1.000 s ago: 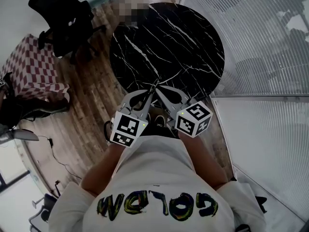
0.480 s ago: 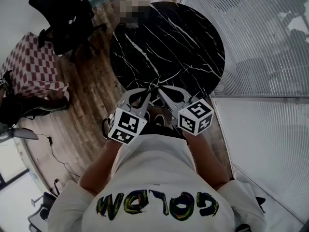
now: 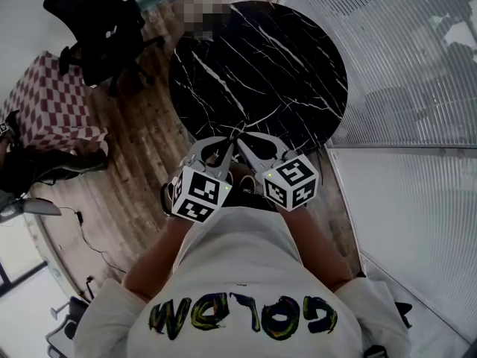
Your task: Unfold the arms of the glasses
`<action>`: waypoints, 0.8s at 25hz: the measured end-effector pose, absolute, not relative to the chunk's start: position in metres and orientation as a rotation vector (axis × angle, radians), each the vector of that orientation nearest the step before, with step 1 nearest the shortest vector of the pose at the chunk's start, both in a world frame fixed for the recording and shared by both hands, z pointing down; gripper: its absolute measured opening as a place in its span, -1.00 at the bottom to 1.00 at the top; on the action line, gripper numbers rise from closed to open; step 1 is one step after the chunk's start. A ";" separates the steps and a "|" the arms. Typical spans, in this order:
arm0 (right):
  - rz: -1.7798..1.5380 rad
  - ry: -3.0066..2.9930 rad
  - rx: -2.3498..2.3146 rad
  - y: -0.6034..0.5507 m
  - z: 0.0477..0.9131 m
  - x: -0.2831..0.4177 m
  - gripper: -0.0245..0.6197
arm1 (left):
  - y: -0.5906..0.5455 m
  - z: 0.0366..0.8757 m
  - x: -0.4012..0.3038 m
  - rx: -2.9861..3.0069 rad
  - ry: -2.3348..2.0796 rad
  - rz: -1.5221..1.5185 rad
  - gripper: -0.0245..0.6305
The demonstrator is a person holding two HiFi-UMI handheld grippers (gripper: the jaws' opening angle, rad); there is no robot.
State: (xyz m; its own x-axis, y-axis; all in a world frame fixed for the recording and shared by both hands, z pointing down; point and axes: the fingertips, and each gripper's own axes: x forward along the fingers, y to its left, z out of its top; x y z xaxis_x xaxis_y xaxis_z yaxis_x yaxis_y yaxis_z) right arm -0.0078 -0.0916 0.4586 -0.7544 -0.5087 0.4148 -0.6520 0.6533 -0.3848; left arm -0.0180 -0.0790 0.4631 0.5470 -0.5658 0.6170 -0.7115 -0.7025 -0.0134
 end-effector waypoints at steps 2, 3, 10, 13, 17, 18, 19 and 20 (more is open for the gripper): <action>0.726 -2.574 0.938 -0.090 0.463 -0.009 -0.81 | -0.079 0.462 -0.018 2.544 -1.073 0.889 -0.88; 0.702 -2.558 0.939 -0.089 0.467 -0.008 -0.80 | -0.080 0.463 -0.018 2.542 -1.076 0.891 -0.88; 0.518 -2.452 0.941 -0.085 0.486 0.000 -0.78 | -0.080 0.471 -0.023 2.519 -1.075 0.927 -0.88; 0.426 -2.411 0.957 -0.087 0.488 0.004 -0.79 | -0.079 0.473 -0.025 2.508 -1.074 0.941 -0.88; 0.353 -2.359 0.992 -0.092 0.491 0.017 -0.80 | -0.078 0.478 -0.030 2.500 -1.058 0.968 -0.88; 0.346 -2.351 0.992 -0.093 0.492 0.018 -0.80 | -0.077 0.480 -0.031 2.498 -1.050 0.973 -0.88; 0.337 -2.344 0.989 -0.093 0.493 0.019 -0.78 | -0.076 0.482 -0.031 2.495 -1.040 0.977 -0.88; 0.321 -2.334 0.986 -0.093 0.494 0.020 -0.77 | -0.076 0.484 -0.031 2.490 -1.031 0.981 -0.88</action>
